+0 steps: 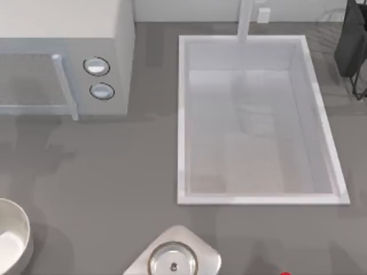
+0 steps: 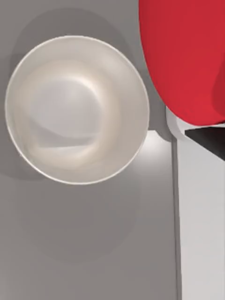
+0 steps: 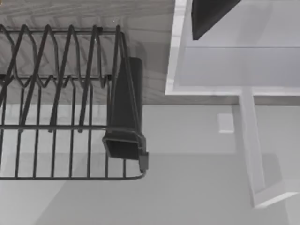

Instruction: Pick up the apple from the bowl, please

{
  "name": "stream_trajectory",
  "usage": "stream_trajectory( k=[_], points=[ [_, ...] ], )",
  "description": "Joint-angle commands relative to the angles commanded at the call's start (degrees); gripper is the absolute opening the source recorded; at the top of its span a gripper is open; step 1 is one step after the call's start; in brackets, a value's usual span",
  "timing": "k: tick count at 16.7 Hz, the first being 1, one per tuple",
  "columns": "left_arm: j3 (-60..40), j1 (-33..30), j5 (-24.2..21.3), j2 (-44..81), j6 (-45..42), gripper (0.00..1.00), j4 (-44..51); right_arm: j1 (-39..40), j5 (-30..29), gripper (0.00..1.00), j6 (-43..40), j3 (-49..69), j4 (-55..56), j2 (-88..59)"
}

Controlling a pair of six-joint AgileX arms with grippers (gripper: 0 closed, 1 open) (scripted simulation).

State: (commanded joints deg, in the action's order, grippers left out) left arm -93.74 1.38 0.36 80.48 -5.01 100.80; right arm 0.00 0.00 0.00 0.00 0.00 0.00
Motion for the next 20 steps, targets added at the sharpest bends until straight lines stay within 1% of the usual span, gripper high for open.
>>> stream_trajectory(
  k=[2,4,11,14,17,20],
  points=[
    [-3.16,-1.68,0.0,3.21,1.87,0.0,-0.16,0.0,0.0,1.0,0.0,0.0,0.0,0.0],
    [-8.42,-4.5,-0.06,8.85,4.88,0.0,-0.45,0.0,0.0,1.0,0.0,0.0,0.0,0.0],
    [-32.16,-19.34,-0.86,39.52,19.76,0.0,-3.09,0.0,0.0,1.0,0.0,0.0,0.0,0.0],
    [-40.2,-24.38,-0.99,49.14,25.16,0.0,-4.94,0.0,0.0,1.0,0.0,0.0,0.0,0.0],
    [-44.32,-26.01,-0.65,53.36,27.77,0.0,-6.49,0.0,0.0,1.0,0.0,0.0,0.0,0.0],
    [-44.52,-26.06,-0.62,53.56,27.9,0.0,-6.59,0.0,0.0,1.0,0.0,0.0,0.0,0.0]
  ],
)
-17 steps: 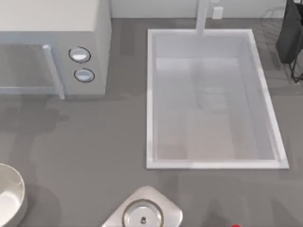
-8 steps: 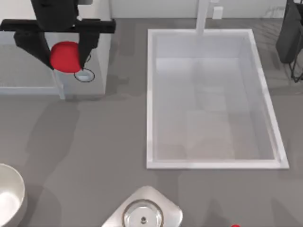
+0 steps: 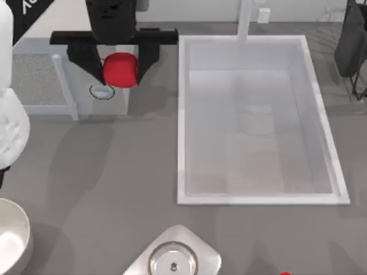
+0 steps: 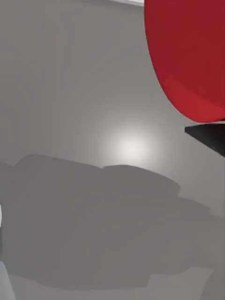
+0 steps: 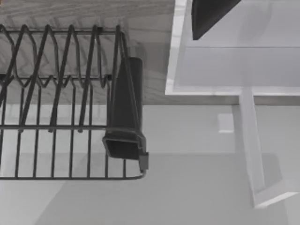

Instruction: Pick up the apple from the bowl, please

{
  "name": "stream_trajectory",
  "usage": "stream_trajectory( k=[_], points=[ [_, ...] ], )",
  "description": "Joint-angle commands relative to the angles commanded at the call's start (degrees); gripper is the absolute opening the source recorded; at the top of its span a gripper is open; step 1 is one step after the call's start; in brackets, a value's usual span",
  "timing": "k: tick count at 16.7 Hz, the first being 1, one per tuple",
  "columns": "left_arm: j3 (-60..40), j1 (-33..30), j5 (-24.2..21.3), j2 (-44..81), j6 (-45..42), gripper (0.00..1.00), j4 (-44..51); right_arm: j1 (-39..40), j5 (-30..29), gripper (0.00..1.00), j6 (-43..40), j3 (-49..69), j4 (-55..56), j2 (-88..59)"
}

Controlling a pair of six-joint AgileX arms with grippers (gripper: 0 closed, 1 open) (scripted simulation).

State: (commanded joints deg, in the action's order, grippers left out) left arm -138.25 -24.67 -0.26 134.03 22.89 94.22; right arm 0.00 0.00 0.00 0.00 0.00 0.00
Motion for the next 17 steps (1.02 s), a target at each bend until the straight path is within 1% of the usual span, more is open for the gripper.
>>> stream_trajectory(
  k=[3,5,11,13,17],
  points=[
    [1.05,0.15,-0.08,-0.15,-0.15,0.0,-0.77,0.0,0.0,1.0,0.0,0.0,0.0,0.0],
    [4.32,-0.1,-0.14,-0.59,-0.15,0.0,-4.0,0.0,0.0,1.0,0.0,0.0,0.0,0.0],
    [23.26,-0.36,-0.15,-2.22,-0.16,0.0,-20.68,0.0,0.0,1.0,0.0,0.0,0.0,0.0],
    [27.68,-0.11,-0.06,-2.54,-0.15,0.0,-25.03,0.0,0.0,1.0,0.0,0.0,0.0,0.0],
    [29.78,0.18,0.03,-2.67,-0.15,0.0,-27.11,0.0,0.0,1.0,0.0,0.0,0.0,0.0]
  ],
)
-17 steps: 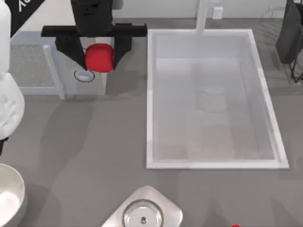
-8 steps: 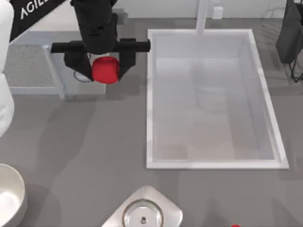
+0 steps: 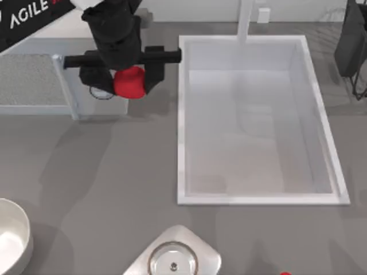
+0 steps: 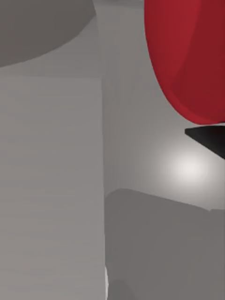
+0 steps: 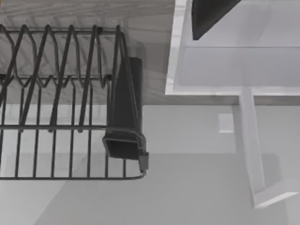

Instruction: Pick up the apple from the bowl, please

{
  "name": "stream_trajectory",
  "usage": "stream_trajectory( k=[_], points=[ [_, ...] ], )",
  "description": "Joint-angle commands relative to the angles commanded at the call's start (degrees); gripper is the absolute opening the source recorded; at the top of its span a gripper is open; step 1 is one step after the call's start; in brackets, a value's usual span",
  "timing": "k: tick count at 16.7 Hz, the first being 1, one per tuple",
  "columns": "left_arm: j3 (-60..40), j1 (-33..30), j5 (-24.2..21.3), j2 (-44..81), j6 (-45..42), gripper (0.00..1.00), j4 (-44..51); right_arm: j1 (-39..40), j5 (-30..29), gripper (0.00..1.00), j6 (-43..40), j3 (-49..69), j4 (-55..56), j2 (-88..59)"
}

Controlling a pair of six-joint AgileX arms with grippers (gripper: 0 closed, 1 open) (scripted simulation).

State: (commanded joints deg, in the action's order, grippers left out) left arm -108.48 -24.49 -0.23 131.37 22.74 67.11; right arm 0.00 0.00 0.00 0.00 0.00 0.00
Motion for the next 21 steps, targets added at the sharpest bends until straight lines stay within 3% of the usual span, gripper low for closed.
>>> stream_trajectory(
  k=[2,15,21],
  points=[
    [0.0,0.0,0.0,0.0,0.0,0.0,0.0,0.0,0.0,1.0,0.0,0.0,0.0,0.0],
    [0.0,0.0,0.0,0.0,0.0,0.98,0.0,0.0,0.0,1.0,0.0,0.0,0.0,0.0],
    [0.0,0.0,0.0,0.0,0.0,1.0,0.0,0.0,0.0,1.0,0.0,0.0,0.0,0.0]
  ],
)
